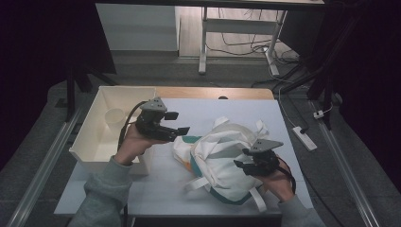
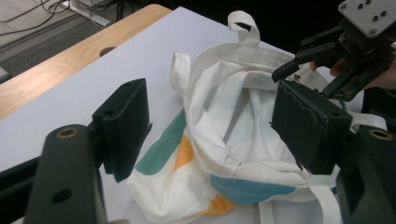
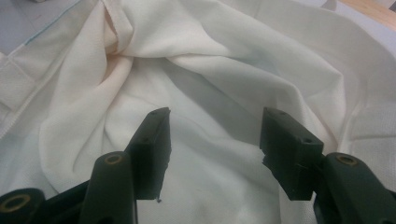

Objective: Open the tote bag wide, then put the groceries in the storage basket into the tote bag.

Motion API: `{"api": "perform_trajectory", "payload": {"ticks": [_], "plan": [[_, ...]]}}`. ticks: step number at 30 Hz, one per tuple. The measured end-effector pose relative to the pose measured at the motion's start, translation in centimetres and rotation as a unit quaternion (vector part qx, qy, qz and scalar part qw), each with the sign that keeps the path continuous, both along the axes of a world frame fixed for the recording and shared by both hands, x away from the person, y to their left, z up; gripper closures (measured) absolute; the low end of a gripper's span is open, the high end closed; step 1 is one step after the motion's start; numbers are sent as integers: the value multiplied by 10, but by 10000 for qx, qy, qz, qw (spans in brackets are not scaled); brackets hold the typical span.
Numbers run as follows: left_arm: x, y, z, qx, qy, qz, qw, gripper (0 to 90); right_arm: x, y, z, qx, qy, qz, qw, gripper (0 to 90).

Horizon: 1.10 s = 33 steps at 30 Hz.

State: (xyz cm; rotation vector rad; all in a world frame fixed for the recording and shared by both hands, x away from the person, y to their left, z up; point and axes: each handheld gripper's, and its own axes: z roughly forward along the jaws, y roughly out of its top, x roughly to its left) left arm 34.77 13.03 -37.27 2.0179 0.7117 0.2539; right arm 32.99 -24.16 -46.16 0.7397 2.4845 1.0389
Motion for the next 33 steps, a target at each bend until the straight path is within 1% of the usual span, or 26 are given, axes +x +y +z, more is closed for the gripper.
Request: {"api": "perform_trajectory", "payload": {"ticks": [10, 18, 23, 26, 28, 33], "plan": [[-1, 15, 0, -18, 5, 196, 9998, 276, 0, 0, -1, -45, 6, -7, 10000, 439], [-3, 33, 2, -85, -26, 431, 9990, 273, 0, 1, 0, -48, -12, 11, 10000, 439], [-4, 45, 1, 14, -66, 639, 9979, 271, 0, 0, 0, -16, -19, -13, 10000, 439], [-5, 53, -1, 91, -74, 783, 9969, 269, 0, -1, 0, 1, -14, -26, 10000, 439], [-5, 57, -3, 91, -39, 857, 9963, 269, 0, -1, 0, 11, -16, -31, 10000, 439], [-5, 69, -8, 165, -5, 1010, 9947, 268, 0, 0, -1, -3, 2, -30, 10000, 438]]}}
